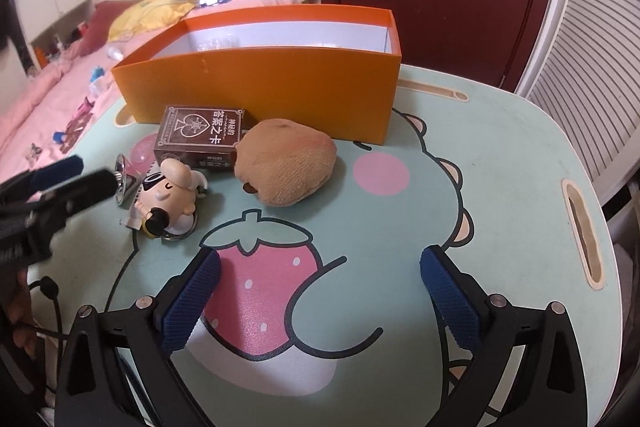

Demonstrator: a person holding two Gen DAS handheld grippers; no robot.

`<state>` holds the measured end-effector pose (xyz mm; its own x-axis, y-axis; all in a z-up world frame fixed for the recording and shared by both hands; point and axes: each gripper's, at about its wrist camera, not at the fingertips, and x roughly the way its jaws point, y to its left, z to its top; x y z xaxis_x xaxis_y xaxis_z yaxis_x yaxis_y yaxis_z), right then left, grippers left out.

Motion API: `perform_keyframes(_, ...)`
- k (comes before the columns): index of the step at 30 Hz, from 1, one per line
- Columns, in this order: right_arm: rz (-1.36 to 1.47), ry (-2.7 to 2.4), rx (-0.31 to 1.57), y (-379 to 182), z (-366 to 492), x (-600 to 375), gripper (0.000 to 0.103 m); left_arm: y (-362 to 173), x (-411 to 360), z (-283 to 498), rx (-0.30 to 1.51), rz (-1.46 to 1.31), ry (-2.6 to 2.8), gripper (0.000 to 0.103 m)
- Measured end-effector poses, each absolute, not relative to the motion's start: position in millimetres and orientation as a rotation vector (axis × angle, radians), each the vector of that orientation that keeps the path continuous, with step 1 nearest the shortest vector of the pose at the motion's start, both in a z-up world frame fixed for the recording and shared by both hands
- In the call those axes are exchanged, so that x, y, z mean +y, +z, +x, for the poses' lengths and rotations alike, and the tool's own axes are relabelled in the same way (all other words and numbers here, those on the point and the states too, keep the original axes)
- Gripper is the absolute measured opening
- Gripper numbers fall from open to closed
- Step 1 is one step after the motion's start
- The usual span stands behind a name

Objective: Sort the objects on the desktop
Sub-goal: 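Grasp the clear round lid with the left tool while the right tool grasps the tan plush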

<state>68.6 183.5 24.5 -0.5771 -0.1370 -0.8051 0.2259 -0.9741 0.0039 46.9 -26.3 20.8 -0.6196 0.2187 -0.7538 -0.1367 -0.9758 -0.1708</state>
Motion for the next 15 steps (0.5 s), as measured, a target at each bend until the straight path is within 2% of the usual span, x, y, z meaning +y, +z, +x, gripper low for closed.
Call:
perform_keyframes(4,1.323,-2.616,0.142,24.6,68.2,183.7,0.101,16.4,-22.1,33.8,-0.166,-1.291,2.611,0.087)
perform_keyframes(6,1.322,-2.618,0.138,25.0,68.2,183.3,0.101,13.6,-17.1,33.3,-0.125,-1.293,2.610,0.080)
perform_keyframes(8,1.322,-2.615,0.135,24.7,65.8,186.4,0.101,14.0,-16.2,35.2,-0.125,-1.284,2.595,0.044)
perform_keyframes(9,1.322,-2.610,0.134,24.2,63.4,189.9,0.101,14.2,-16.3,36.0,-0.108,-1.287,2.600,0.039)
perform_keyframes(15,1.321,-2.612,0.140,24.2,62.9,190.0,0.101,15.1,-26.8,46.6,-0.119,-1.287,2.617,0.039)
